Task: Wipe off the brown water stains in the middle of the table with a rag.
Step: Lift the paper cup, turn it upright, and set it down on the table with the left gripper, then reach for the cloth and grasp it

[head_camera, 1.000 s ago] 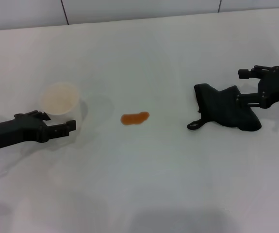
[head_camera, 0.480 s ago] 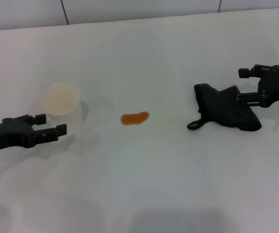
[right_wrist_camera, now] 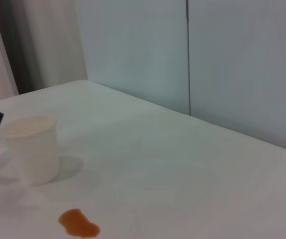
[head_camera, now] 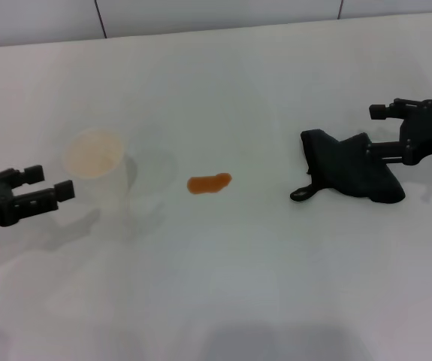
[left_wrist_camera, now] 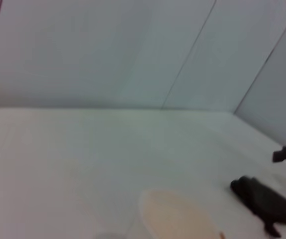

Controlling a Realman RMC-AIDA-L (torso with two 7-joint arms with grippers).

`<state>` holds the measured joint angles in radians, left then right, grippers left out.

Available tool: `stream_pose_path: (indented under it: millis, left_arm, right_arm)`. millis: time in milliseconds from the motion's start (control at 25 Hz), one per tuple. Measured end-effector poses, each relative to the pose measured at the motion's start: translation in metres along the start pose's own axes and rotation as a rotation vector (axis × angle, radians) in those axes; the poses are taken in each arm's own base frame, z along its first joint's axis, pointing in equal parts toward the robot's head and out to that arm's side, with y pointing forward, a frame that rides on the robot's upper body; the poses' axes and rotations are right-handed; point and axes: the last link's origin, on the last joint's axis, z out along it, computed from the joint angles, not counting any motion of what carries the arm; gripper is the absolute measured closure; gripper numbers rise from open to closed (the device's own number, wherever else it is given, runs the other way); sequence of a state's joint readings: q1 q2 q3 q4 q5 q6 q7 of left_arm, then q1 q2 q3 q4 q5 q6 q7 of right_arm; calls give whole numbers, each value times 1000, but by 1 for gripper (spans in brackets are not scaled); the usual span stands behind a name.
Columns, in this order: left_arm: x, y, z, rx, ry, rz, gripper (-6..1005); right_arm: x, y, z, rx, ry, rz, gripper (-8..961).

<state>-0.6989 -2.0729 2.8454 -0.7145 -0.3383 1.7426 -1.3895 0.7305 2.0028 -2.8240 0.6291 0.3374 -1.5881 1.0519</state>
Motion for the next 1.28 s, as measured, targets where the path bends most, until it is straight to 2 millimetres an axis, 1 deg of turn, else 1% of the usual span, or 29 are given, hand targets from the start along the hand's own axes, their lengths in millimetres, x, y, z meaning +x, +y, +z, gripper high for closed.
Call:
stream_pose_path:
  millis: [160, 320, 520, 720, 880, 1080, 1280]
  left_arm:
    - [5, 2, -7, -18, 23, 1, 118]
    - [11, 0, -13, 2, 17, -34, 119]
    - [19, 0, -14, 16, 17, -39, 119]
    - [29, 9, -11, -53, 69, -22, 119]
    - [40, 15, -16, -95, 102, -34, 119]
    - [42, 12, -15, -67, 58, -66, 119]
    - [44, 5, -6, -28, -21, -58, 119]
  right_arm:
    - [0, -1, -1, 2, 1, 2, 95]
    - [0, -1, -1, 3, 2, 3, 95]
    - [0, -1, -1, 3, 1, 4, 96]
    - [1, 0, -1, 3, 2, 5, 96]
    - [2, 0, -2, 5, 3, 11, 95]
    - [1, 0, 0, 3, 2, 11, 95]
    - [0, 0, 2, 0, 0, 4, 95]
